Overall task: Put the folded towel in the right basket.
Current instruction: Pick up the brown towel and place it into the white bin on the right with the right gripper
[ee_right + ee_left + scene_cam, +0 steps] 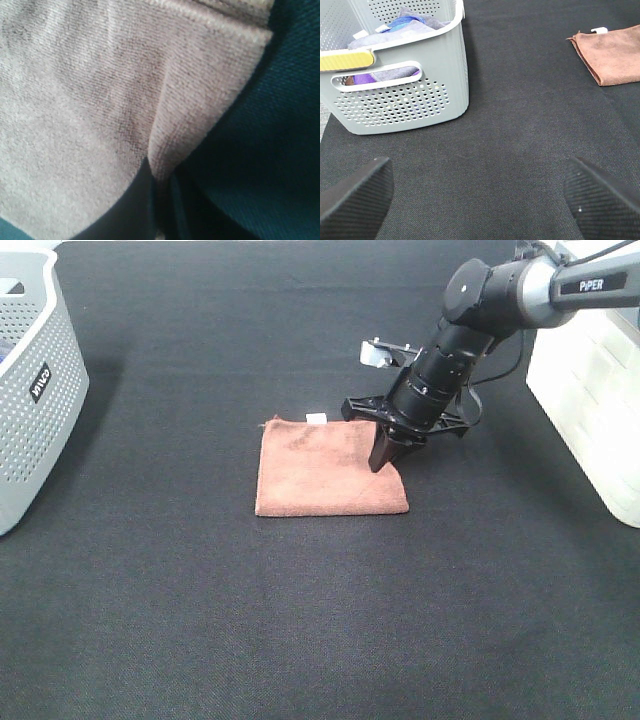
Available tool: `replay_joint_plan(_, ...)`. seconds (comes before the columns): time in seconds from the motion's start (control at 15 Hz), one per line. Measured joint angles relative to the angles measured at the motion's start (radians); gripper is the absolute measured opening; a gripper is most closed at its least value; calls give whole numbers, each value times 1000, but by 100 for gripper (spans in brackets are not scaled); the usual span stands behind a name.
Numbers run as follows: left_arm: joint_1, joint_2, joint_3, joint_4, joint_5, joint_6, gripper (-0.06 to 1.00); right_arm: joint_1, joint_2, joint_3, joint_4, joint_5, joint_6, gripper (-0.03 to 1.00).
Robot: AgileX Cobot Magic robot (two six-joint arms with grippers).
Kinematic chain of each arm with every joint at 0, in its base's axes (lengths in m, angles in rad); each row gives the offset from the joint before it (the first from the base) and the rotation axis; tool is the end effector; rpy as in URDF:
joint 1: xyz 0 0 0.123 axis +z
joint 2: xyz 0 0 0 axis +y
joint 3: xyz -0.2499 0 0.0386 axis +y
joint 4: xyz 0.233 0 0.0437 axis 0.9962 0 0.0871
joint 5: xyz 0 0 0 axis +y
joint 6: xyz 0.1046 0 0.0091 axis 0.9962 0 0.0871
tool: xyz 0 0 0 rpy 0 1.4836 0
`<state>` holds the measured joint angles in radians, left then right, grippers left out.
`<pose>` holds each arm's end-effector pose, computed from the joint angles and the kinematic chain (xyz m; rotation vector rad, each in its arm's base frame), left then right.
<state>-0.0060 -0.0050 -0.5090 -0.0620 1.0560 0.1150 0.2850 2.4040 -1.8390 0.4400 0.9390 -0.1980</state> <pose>0.0255 -0.0058 0.2669 0.1256 2.0202 -0.0050 0.4225 0.1614 0.0781 -0.3650 2.9308 0.5685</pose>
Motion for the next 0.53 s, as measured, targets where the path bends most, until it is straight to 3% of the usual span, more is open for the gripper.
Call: replay_joint_plan(0.53, 0, 0, 0, 0, 0, 0, 87, 3, -269, 0, -171, 4, 29, 1)
